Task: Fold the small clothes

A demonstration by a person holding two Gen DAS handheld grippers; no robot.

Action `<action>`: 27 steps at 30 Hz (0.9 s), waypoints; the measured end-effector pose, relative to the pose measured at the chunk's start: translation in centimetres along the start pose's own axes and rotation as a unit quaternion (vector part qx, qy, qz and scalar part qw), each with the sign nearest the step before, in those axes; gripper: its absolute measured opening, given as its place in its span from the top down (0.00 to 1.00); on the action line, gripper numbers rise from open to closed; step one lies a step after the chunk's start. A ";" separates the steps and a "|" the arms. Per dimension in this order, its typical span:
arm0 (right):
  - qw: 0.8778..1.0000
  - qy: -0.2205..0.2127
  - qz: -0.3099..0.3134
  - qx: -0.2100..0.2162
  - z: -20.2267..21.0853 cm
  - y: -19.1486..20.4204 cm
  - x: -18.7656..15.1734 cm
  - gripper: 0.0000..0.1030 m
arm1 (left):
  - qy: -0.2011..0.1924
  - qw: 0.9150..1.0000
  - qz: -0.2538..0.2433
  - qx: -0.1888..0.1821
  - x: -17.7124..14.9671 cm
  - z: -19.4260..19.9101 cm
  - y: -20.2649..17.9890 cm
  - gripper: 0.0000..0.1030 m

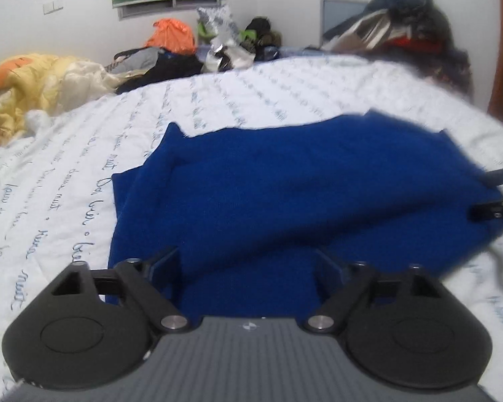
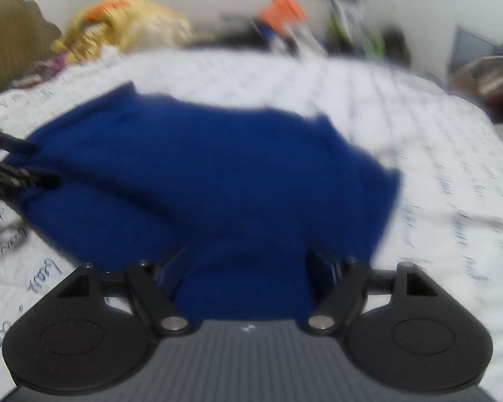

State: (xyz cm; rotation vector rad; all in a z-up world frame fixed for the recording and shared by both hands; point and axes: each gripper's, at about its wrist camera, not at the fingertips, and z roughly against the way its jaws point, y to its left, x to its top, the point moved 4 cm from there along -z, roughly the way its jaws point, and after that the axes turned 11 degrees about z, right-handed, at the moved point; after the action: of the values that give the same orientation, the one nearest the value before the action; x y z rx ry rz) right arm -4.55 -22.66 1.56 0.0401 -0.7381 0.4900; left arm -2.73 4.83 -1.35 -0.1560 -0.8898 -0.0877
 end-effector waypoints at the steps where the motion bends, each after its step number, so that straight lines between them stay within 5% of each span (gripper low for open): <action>1: 1.000 -0.010 -0.001 0.005 0.6 0.5 -0.1 0.24 | 0.010 1.000 0.002 -0.001 -0.5 -0.2 0.0 0.07; 3: 1.000 0.010 0.003 0.028 -0.2 1.4 -1.0 0.24 | 0.023 1.000 0.018 0.003 -1.9 -1.1 0.7 0.00; 5: 0.999 -0.012 -0.004 0.034 -0.5 1.1 -2.1 0.19 | 0.030 0.999 0.025 0.010 -1.9 -0.7 1.2 0.03; 7: 0.999 0.024 -0.005 0.044 -0.3 1.1 -1.3 0.19 | 0.039 0.999 0.037 0.007 -1.5 0.4 1.7 0.13; 11: 0.996 0.020 -0.069 0.056 1.6 -0.1 -0.3 0.18 | 0.035 0.994 0.097 0.019 -1.3 2.3 3.9 0.08; 13: 0.991 0.021 -0.122 0.046 1.9 -1.7 -0.8 0.18 | 0.052 0.985 0.166 0.020 -1.6 2.3 5.8 0.08; 17: 0.971 0.060 -0.224 0.065 1.4 -3.7 -3.0 0.18 | 0.059 0.951 0.304 -0.014 -1.2 2.1 9.2 0.09; 19: 0.970 0.050 -0.227 0.075 1.2 -3.8 -3.0 0.17 | 0.061 0.933 0.353 -0.040 -0.7 1.5 10.1 0.11; 20: 0.971 0.051 -0.219 0.082 1.1 -3.5 -2.8 0.18 | 0.059 0.929 0.363 -0.042 -0.4 1.1 10.3 0.21; 21: 0.974 0.047 -0.206 0.087 0.9 -3.1 -2.6 0.28 | 0.060 0.931 0.359 -0.033 0.0 0.7 10.4 0.49; 22: 0.977 0.049 -0.192 0.082 1.0 -3.0 -2.9 0.68 | 0.065 0.935 0.347 -0.016 0.2 0.2 10.3 0.70; 23: 0.979 0.054 -0.181 0.076 0.3 -3.9 -2.6 0.78 | 0.081 0.937 0.341 -0.001 0.2 -0.3 10.5 0.88; 25: 0.980 0.064 -0.171 0.084 0.5 -4.3 -2.7 0.92 | 0.088 0.938 0.337 0.002 0.3 0.0 11.0 0.89; 27: 0.983 0.069 -0.152 0.073 1.4 -4.7 -3.0 0.92 | 0.075 0.950 0.302 0.002 0.9 1.4 11.1 0.88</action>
State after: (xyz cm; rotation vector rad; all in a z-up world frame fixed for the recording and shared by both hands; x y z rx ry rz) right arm -5.24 -28.40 1.24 0.2503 -0.5457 0.2506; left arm -1.71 15.96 -0.88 -0.4055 -0.6594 0.4684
